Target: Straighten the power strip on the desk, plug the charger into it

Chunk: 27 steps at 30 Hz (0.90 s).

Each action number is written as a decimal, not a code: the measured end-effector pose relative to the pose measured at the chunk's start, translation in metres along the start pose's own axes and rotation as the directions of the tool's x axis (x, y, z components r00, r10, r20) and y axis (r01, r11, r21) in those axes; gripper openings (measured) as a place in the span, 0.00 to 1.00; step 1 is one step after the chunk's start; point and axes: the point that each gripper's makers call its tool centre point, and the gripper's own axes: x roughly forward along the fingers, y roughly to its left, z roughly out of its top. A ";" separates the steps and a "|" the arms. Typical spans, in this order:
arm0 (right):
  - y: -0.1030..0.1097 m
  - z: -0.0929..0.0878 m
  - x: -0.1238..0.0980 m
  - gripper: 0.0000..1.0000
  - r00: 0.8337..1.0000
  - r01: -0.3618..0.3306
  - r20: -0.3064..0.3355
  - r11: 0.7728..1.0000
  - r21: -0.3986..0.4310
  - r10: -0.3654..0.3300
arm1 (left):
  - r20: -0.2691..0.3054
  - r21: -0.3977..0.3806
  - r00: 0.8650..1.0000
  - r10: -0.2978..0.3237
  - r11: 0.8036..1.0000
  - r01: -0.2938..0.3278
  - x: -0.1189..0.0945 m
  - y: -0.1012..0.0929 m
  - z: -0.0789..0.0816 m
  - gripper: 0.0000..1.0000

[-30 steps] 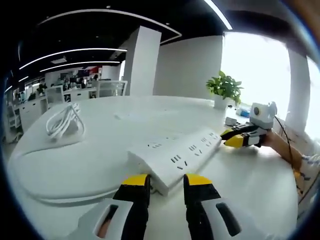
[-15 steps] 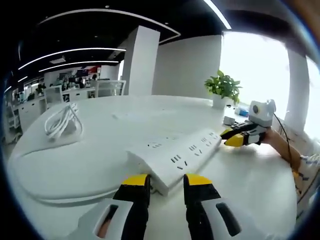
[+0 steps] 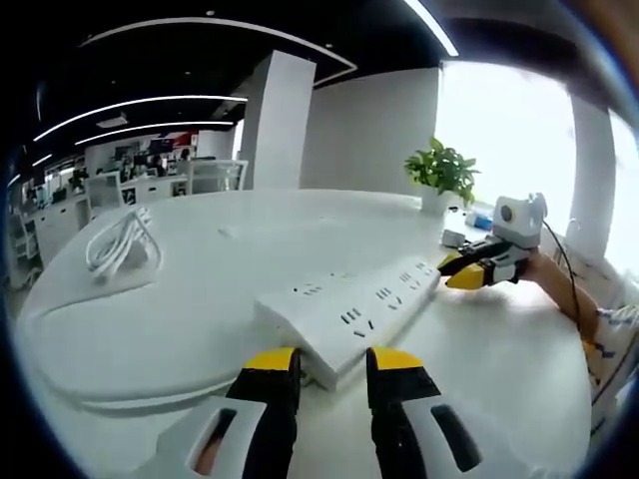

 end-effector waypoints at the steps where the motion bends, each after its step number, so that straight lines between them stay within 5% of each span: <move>1: 0.000 0.000 0.000 0.16 1.000 -0.001 -0.002 1.000 -0.001 0.001 | 0.000 0.001 1.000 0.000 1.000 0.000 0.000 0.000 0.000 0.26; 27: -0.003 -0.002 0.002 0.16 1.000 0.025 -0.010 0.999 -0.025 -0.026 | -0.006 0.009 1.000 -0.004 1.000 0.004 0.000 0.000 -0.001 0.26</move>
